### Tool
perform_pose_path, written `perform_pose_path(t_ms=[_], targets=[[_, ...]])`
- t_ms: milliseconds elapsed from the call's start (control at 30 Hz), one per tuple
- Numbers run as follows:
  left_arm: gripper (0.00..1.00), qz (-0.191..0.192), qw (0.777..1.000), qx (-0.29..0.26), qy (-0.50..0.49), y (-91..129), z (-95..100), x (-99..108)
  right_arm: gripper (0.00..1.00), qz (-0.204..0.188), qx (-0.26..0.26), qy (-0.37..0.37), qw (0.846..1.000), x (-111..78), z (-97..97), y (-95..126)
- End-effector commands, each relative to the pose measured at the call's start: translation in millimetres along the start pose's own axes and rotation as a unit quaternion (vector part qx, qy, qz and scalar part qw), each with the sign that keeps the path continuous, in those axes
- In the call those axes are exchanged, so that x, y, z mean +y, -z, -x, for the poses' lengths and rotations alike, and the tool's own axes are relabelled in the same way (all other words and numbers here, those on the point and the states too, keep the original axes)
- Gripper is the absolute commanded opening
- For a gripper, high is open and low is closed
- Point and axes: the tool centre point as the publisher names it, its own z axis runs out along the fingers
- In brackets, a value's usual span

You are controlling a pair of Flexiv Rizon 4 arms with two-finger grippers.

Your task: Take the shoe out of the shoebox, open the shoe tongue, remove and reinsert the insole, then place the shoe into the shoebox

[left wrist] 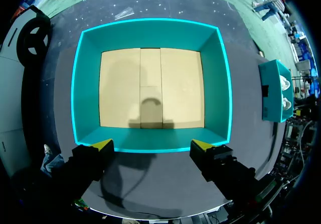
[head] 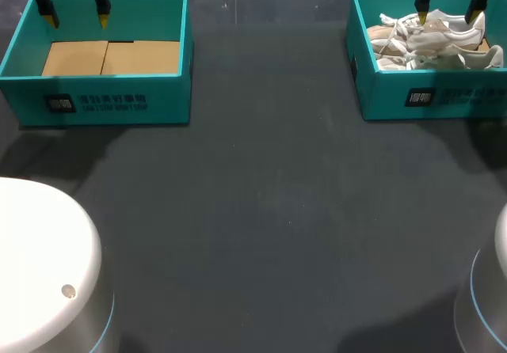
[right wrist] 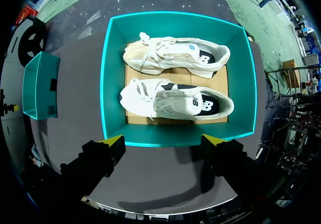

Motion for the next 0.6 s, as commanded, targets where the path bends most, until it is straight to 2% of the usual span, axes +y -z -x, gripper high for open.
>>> perform_pose_path(t_ms=[33, 600], targets=[[1.0, 0.0, 1.0, 0.0, 0.0, 0.0, 0.0, -0.1, 1.0, 0.0, 0.0, 0.0, 1.0, 0.5, 0.1, 0.2], [1.0, 0.0, 1.0, 0.0, 0.0, 0.0, 0.0, -0.1, 1.0, 0.003, -0.008, 0.001, 1.0, 0.3, 0.7, -1.2]])
